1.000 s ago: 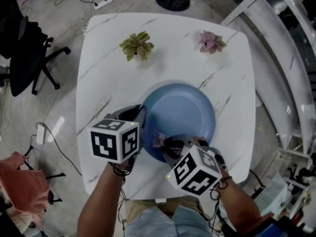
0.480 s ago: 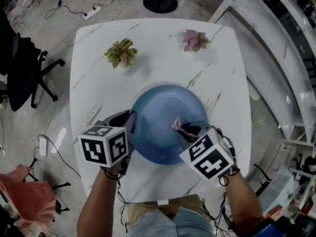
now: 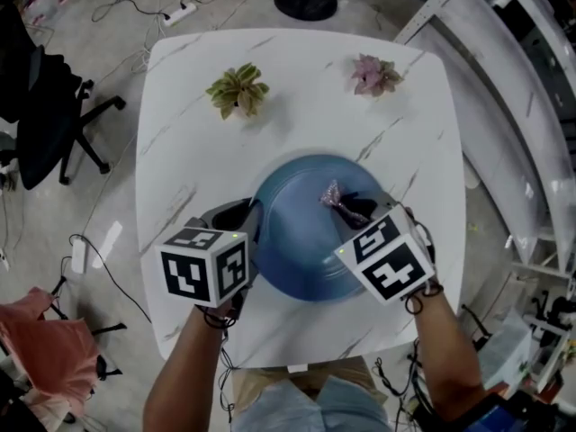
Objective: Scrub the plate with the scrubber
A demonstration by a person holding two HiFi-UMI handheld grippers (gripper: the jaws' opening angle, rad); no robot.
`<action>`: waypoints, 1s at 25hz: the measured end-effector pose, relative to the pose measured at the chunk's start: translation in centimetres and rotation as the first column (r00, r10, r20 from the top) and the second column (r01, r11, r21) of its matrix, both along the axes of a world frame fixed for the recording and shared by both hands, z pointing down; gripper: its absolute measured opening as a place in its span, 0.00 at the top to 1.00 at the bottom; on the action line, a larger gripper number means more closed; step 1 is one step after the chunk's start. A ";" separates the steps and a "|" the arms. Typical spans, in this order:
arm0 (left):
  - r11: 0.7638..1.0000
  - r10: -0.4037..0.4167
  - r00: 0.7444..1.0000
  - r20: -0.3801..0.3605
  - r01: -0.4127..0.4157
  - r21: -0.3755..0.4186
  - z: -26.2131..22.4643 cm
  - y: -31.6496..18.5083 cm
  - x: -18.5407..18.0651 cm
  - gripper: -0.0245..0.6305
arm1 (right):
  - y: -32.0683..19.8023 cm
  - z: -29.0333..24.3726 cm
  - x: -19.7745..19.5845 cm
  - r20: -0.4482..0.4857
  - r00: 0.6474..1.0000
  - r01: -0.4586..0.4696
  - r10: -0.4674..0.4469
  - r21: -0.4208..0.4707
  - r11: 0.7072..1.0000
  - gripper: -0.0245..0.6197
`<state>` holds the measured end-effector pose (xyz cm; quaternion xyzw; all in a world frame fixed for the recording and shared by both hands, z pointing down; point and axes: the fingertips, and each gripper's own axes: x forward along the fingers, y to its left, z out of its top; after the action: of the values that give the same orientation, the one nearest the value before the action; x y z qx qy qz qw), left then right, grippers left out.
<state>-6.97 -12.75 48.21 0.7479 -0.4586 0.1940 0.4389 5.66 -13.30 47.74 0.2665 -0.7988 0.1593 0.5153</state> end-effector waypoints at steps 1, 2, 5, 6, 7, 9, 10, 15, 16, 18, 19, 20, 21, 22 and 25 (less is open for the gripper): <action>1.000 -0.001 1.000 0.000 0.001 0.000 0.0 0.0 0.0 0.94 | 0.0 0.0 -0.5 0.002 1.000 0.012 -0.012 0.004 1.000 0.86; 1.000 -0.002 1.000 0.001 0.002 0.001 0.0 0.0 0.0 0.94 | 0.3 -0.1 -1.1 0.005 1.000 0.027 -0.027 0.007 1.000 0.86; 1.000 -0.006 1.000 0.004 0.006 0.002 -0.1 0.1 0.0 0.94 | 1.9 -0.2 -3.0 0.026 0.996 0.082 -0.082 0.004 0.997 0.86; 1.000 -0.007 1.000 0.005 0.007 0.002 -0.1 0.1 0.0 0.94 | 2.6 -0.3 -3.6 0.036 0.994 0.106 -0.106 0.003 0.994 0.86; 1.000 -0.007 1.000 0.006 0.007 0.002 0.0 0.1 -0.1 0.94 | 3.4 -0.5 -4.3 0.047 0.990 0.132 -0.132 0.002 0.991 0.86; 1.000 -0.010 1.000 0.010 0.010 0.006 0.0 0.0 -0.1 0.94 | 5.3 -0.6 -5.2 0.068 0.983 0.175 -0.173 -0.015 0.985 0.86; 1.000 -0.014 1.000 0.016 0.014 0.011 0.0 0.0 -0.1 0.94 | 6.4 -0.6 -5.6 0.077 0.979 0.193 -0.190 -0.032 0.981 0.86; 0.998 -0.051 0.998 0.041 0.050 0.032 0.2 0.1 -0.3 0.93 | 11.9 -1.0 -6.6 0.148 0.953 0.289 -0.266 -0.166 0.943 0.86; 0.998 -0.060 0.997 0.046 0.059 0.034 0.1 0.2 -0.3 0.93 | 12.4 -1.6 -6.6 0.174 0.948 0.297 -0.267 -0.179 0.938 0.86; 0.996 -0.078 0.995 0.066 0.075 0.056 -1.0 0.5 -0.7 0.88 | 13.2 -3.6 -6.6 0.245 0.939 0.290 -0.240 -0.196 0.937 0.86; 0.994 -0.086 0.994 0.074 0.081 0.070 -1.7 0.8 -0.8 0.86 | 13.5 -4.7 -6.5 0.285 0.934 0.279 -0.215 -0.207 0.938 0.86; 0.993 -0.093 0.992 0.080 0.087 0.079 -2.4 1.2 -1.0 0.83 | 13.8 -6.0 -6.4 0.324 0.927 0.267 -0.189 -0.213 0.940 0.86; 0.992 -0.097 0.991 0.088 0.090 0.084 -3.2 1.8 -1.1 0.82 | 13.8 -7.4 -6.2 0.364 0.917 0.252 -0.164 -0.210 0.945 0.86; 0.992 -0.099 0.990 0.099 0.091 0.090 -3.9 2.5 -1.2 0.80 | 13.5 -9.0 -6.0 0.405 0.904 0.234 -0.138 -0.197 0.952 0.86; 0.982 -0.124 0.984 0.128 0.103 0.158 -7.6 4.3 -2.0 0.80 | 11.7 -14.3 -5.1 0.528 0.846 0.154 -0.075 -0.107 0.982 0.85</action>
<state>-8.93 -8.44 40.60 0.7365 -0.5429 0.1842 0.3590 0.56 -1.65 33.46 0.1266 -0.9092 0.2523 0.3062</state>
